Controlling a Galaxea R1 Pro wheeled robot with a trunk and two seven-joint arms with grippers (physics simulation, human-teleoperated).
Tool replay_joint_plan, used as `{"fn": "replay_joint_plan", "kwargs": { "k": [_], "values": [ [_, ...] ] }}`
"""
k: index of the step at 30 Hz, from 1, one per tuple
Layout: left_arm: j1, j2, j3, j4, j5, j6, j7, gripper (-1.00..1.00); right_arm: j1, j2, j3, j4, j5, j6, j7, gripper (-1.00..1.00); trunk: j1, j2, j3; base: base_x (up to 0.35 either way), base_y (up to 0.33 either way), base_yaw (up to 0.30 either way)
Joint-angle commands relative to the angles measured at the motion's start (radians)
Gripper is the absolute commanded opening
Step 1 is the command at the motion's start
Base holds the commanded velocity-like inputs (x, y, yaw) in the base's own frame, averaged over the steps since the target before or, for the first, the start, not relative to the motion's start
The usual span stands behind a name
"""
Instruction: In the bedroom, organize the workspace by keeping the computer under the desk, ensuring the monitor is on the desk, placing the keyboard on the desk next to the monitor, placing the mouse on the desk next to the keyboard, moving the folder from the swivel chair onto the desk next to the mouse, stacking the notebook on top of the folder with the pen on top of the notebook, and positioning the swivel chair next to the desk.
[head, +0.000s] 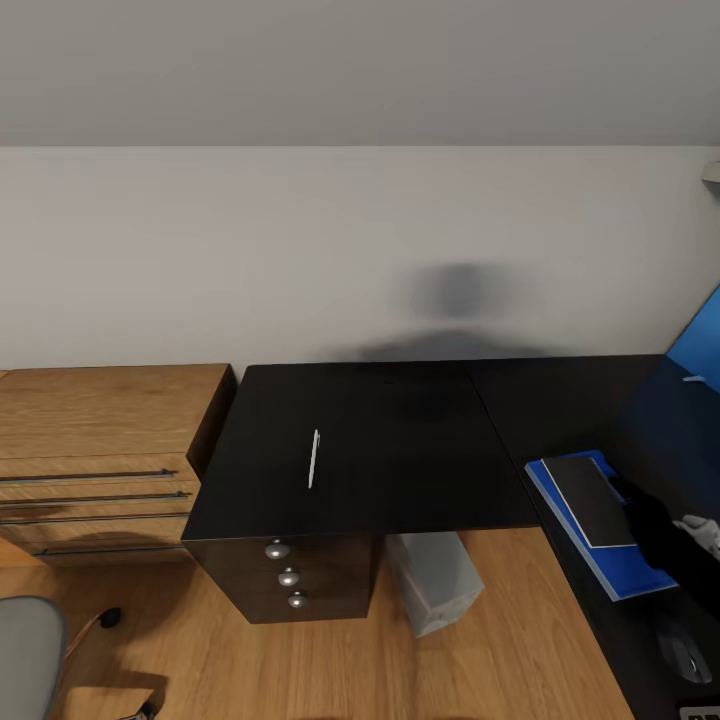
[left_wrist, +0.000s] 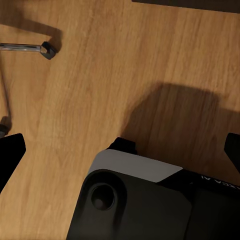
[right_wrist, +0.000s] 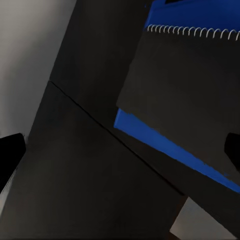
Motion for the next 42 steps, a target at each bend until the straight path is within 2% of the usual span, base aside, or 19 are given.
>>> {"fn": "replay_joint_plan", "kwargs": {
  "k": [1, 3, 7, 9, 12, 13, 15, 22, 33, 34, 42],
  "values": [
    [-0.001, 0.001, -0.005, 0.0, 0.01, -0.008, 0.005, 1.0, -0.001, 0.002, -0.001, -0.005, -0.009, 0.003, -0.005, 1.0, 0.0, -0.001, -0.001, 0.0, 0.0, 0.0],
    [-0.001, 0.0, -0.006, 0.0, 0.01, -0.008, 0.005, 1.0, -0.001, 0.01, 0.0, -0.013, -0.01, 0.002, 0.025, 1.0, 0.0, -0.001, -0.001, 0.0, 0.0, 0.0],
    [-0.001, 0.0, -0.007, 0.0, 0.01, -0.008, 0.005, 1.0, -0.001, 0.018, 0.001, -0.015, -0.01, 0.001, 0.043, 1.0, 0.0, -0.001, -0.001, 0.0, 0.0, 0.002],
    [-0.001, 0.001, -0.007, 0.0, 0.01, -0.008, 0.005, 1.0, -0.001, 0.039, 0.003, -0.016, -0.008, -0.001, 0.049, 1.0, 0.0, -0.001, -0.001, 0.0, 0.0, 0.104],
    [-0.001, 0.001, -0.007, 0.0, 0.01, -0.008, 0.005, 1.0, -0.001, 0.057, 0.01, -0.017, -0.005, -0.001, 0.05, 1.0, 0.0, -0.001, -0.001, 0.0, 0.0, 0.188],
    [-0.001, 0.001, -0.007, 0.0, 0.011, -0.008, 0.005, 1.0, -0.001, 0.077, 0.035, -0.018, -0.002, -0.002, 0.051, 1.0, 0.0, -0.001, -0.001, 0.0, 0.0, 0.238],
    [-0.001, 0.001, -0.007, 0.0, 0.011, -0.007, 0.005, 1.0, -0.001, 0.084, 0.057, -0.018, 0.0, -0.002, 0.053, 1.0, 0.0, -0.001, -0.001, 0.0, 0.0, 0.192],
    [-0.001, 0.001, -0.007, 0.0, 0.012, -0.007, 0.005, 1.0, -0.001, 0.09, 0.084, -0.023, 0.0, 0.0, 0.058, 1.0, 0.0, -0.001, -0.001, 0.0, 0.0, 0.066],
    [-0.001, 0.001, -0.007, 0.0, 0.012, -0.007, 0.005, 1.0, -0.001, 0.091, 0.082, -0.022, -0.006, 0.003, 0.076, 1.0, 0.0, -0.001, -0.001, 0.0, 0.0, 0.007],
    [-0.001, 0.001, -0.007, 0.0, 0.012, -0.007, 0.005, 1.0, -0.001, 0.094, 0.081, -0.021, -0.007, 0.0, 0.101, 1.0, 0.0, -0.001, -0.001, 0.0, 0.0, 0.0],
    [-0.001, 0.001, -0.006, 0.0, 0.014, -0.008, 0.004, 1.0, -0.001, 0.109, 0.081, -0.02, -0.008, 0.003, 0.112, 1.0, 0.0, -0.001, -0.001, 0.0, 0.04, 0.0]
  ]
}}
